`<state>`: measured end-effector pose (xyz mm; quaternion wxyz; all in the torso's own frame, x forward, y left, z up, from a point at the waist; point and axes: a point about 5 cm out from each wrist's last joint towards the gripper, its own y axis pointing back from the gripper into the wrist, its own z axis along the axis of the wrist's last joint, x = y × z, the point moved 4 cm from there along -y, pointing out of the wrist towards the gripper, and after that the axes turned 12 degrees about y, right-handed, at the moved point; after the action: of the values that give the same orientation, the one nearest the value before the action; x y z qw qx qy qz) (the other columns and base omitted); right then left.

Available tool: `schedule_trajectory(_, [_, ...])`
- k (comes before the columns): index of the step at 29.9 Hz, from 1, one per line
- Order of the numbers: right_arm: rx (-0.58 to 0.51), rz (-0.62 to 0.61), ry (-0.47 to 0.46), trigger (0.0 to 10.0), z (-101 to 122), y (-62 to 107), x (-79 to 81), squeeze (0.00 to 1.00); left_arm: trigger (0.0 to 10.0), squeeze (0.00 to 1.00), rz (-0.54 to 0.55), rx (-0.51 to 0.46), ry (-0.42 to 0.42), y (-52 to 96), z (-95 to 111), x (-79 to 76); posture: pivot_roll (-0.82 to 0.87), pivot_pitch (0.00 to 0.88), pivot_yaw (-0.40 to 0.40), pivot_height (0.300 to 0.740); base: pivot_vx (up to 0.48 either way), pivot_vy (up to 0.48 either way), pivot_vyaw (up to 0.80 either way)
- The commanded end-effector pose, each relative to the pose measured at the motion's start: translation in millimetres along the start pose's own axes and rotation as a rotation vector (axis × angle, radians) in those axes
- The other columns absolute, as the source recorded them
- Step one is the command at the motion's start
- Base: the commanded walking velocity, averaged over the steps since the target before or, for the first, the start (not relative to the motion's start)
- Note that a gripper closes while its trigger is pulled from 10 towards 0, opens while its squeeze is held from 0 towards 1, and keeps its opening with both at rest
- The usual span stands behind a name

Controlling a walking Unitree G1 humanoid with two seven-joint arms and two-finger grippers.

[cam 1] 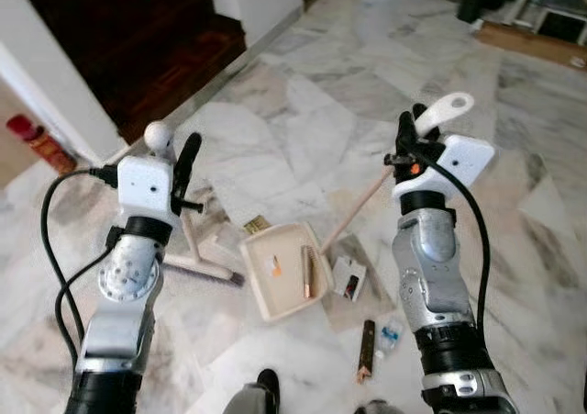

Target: Sweep floor

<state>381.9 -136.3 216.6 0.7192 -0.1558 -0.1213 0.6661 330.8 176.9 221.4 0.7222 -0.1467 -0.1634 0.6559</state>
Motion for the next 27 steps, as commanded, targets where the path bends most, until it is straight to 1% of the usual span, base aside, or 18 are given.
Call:
schedule_trajectory(1, [-0.051,0.014,-0.041,10.0,15,-7.0,4.9,0.00,10.0,0.00,0.019,-0.056,-0.029,1.1,15,3.4,-0.08,0.162,0.067,0.740,0.000,0.000,0.79])
schedule_trajectory(4, [-0.053,0.015,-0.038,10.0,16,-10.2,2.0,0.00,10.0,0.00,0.022,-0.060,-0.031,1.8,15,2.1,-0.07,0.176,0.045,0.740,0.000,0.000,0.79])
schedule_trajectory(8, [-0.048,0.025,-0.035,10.0,16,-11.0,2.3,0.00,10.0,0.00,0.032,-0.063,-0.028,3.6,15,1.1,-0.06,0.183,0.033,0.740,0.000,0.000,0.79])
schedule_trajectory(9, [-0.042,0.032,-0.033,10.0,14,-10.0,3.1,0.00,10.0,0.00,0.033,-0.063,-0.027,4.9,15,0.1,-0.06,0.189,0.019,0.740,0.000,0.000,0.79])
schedule_trajectory(13, [-0.026,0.047,-0.029,10.0,10,-7.5,2.6,0.00,10.0,0.00,0.038,-0.057,-0.015,9.2,12,-5.4,-0.05,0.179,0.003,0.740,0.000,0.000,0.79])
schedule_trajectory(21, [-0.028,0.058,-0.020,10.0,11,-10.8,-0.9,0.00,10.0,0.00,0.046,-0.066,-0.008,10.1,13,-8.2,-0.05,0.171,-0.020,0.740,0.000,0.000,0.79])
schedule_trajectory(27, [-0.005,0.088,-0.034,10.0,8,-12.1,-2.6,0.00,10.0,0.00,0.057,-0.048,0.010,15.6,10,-14.6,-0.04,0.170,-0.044,0.740,0.000,0.000,0.00])
